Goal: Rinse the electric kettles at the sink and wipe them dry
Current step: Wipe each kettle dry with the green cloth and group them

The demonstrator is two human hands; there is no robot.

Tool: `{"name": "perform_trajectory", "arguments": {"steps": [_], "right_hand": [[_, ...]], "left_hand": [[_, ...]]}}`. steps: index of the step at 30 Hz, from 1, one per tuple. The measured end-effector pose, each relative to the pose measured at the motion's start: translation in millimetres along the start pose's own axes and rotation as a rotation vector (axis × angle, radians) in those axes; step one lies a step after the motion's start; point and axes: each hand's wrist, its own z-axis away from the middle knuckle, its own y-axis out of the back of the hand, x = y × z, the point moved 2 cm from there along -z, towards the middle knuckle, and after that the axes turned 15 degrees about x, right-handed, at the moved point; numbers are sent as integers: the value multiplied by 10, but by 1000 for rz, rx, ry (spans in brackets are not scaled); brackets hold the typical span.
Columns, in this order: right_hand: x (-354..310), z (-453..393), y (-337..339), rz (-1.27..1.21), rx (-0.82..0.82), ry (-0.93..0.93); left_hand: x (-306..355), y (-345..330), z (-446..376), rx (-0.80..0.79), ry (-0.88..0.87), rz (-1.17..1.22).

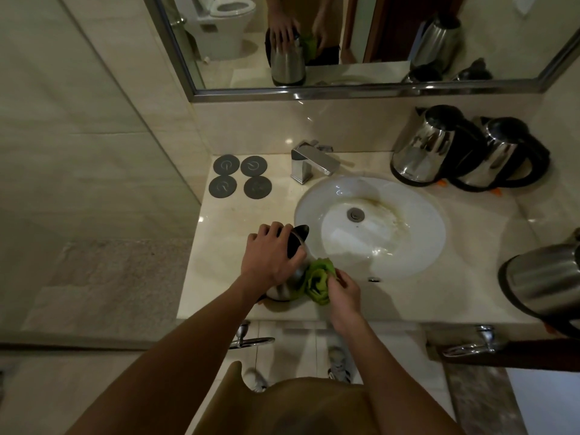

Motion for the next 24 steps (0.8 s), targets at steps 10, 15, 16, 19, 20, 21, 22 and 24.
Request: {"name": "perform_trajectory", "arguments": {"steps": [10, 15, 16, 19, 20, 21, 22, 24], "right_hand": [[95, 400, -511, -26, -42, 144], [-69, 188, -530, 12, -120, 233], [-64, 106, -526, 37, -141, 180], [40, 62, -485, 58, -157, -42], [84, 134, -485, 37, -130, -65], [113, 229, -496, 3, -93, -48], [119, 342, -516, -34, -60, -5], [59, 578, -565, -76, -14, 107]], "left_hand": [[-5, 5, -11, -1, 21, 50], [-16, 13, -15, 17, 16, 78], [-15, 13, -13, 17, 8, 68], [-18, 20, -5, 10, -8, 49], [-15, 28, -3, 8, -29, 33], [-12, 35, 1, 11, -53, 21], [-11, 43, 3, 21, -65, 27], [-11, 59, -7, 45, -40, 87]]}}
